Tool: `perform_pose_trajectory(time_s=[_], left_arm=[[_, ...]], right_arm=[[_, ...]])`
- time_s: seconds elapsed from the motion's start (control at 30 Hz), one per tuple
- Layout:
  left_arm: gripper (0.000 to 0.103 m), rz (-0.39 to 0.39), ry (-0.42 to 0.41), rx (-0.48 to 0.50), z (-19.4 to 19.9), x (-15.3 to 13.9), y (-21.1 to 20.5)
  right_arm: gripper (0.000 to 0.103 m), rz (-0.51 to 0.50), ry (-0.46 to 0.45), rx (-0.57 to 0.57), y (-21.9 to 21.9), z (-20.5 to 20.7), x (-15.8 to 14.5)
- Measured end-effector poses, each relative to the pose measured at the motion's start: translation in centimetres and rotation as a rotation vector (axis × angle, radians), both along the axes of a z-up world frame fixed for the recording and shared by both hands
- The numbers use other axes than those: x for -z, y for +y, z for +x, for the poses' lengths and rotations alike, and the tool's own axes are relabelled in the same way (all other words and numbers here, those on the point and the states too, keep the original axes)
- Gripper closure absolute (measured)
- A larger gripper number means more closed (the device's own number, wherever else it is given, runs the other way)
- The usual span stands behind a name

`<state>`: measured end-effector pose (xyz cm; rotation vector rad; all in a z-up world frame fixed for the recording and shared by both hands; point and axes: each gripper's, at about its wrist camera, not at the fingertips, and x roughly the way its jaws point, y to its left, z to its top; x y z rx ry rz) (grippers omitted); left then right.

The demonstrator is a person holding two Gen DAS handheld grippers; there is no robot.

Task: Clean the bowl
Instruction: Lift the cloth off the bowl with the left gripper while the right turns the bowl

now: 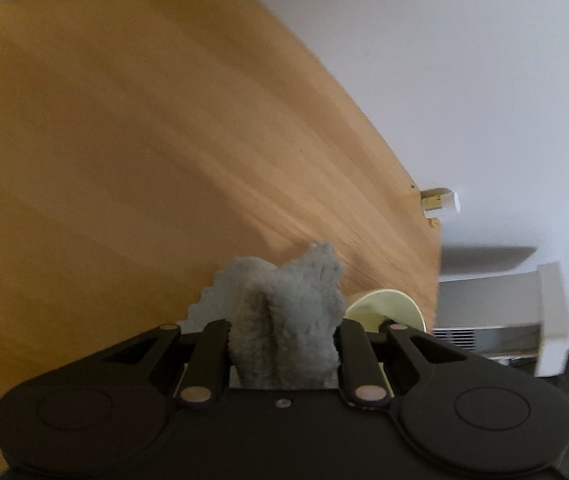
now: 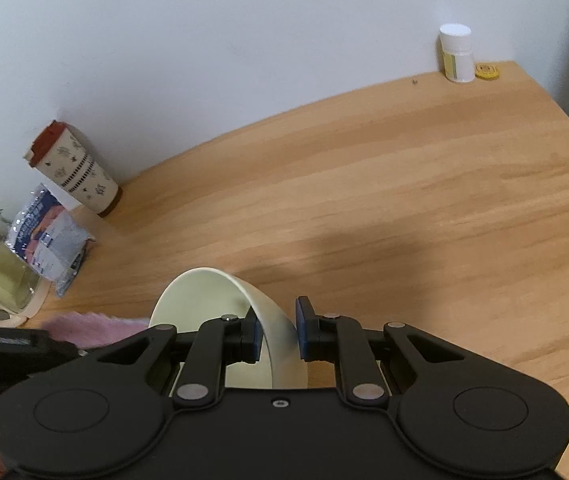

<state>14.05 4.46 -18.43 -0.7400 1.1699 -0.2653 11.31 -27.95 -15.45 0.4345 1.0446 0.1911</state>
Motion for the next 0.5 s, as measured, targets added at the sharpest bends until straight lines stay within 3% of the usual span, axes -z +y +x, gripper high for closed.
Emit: perform_pose_trajectory(time_s=[0.27, 0.5], left_arm=[[0.088, 0.172, -0.021, 0.037, 0.6, -0.6, -0.7], [0.088, 0.177, -0.024, 0.036, 0.9, -0.4, -0.6]], right_arm=[[0.086, 0.039, 0.024, 0.038, -0.8, -0.1, 1.0], [0.089, 0.053, 0.051, 0.067, -1.3, 0.3, 1.9]])
